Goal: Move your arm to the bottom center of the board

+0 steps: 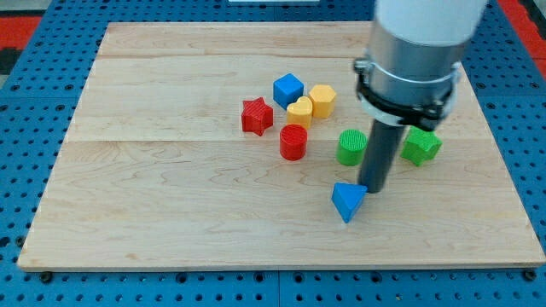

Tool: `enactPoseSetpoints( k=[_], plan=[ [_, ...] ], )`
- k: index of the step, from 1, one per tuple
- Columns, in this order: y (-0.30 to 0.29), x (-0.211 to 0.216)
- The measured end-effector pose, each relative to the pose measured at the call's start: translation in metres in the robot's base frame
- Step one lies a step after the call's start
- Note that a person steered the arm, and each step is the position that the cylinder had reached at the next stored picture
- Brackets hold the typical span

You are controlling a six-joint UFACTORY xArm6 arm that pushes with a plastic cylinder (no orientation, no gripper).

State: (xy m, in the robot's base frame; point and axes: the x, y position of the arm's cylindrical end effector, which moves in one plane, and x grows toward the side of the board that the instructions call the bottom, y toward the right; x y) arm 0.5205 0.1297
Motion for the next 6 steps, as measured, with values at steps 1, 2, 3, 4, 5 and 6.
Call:
enactPoseSetpoints(
  k=[1, 2, 3, 4, 5, 6],
  plan=[
    [0.055, -0.01],
    [0.046, -0.05],
    [0.041, -0.07],
    [0.085, -0.026],
    [0.046, 0.034],
    [-0.043, 0.063]
  ],
)
